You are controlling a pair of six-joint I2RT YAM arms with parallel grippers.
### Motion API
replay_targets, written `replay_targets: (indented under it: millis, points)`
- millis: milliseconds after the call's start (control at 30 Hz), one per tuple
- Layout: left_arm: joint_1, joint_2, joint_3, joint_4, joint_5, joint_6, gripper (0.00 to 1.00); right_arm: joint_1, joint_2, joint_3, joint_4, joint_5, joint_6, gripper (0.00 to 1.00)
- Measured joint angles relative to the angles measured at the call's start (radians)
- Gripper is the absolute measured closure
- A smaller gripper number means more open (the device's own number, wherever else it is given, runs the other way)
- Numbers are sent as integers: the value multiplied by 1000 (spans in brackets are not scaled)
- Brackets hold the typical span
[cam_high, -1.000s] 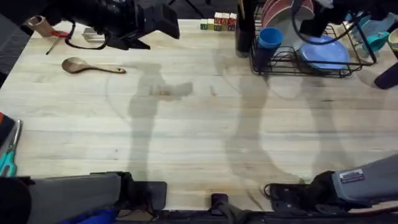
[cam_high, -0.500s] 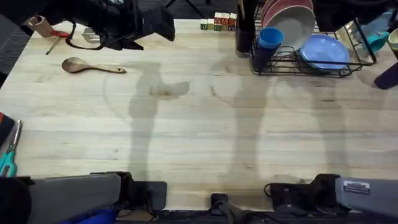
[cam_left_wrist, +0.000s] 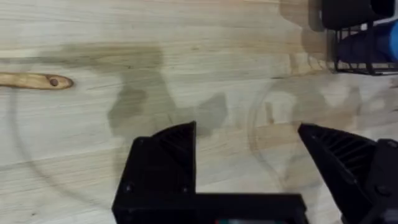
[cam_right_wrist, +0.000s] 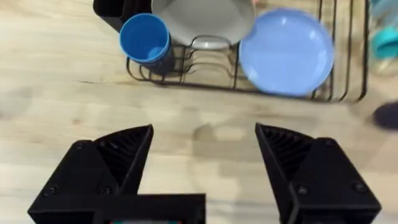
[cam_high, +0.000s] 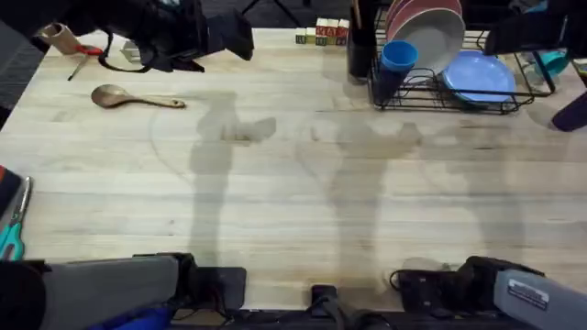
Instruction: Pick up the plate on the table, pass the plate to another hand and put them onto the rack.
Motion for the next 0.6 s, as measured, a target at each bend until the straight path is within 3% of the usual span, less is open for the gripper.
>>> replay_targets:
  millis: [333, 600]
  points:
    - [0, -13, 0, 11, -96, 4, 6, 0, -34, 0, -58, 0, 306, 6]
    - [0, -117, 0, 25, -152, 8, 6, 0, -34, 0, -58, 0, 388, 6]
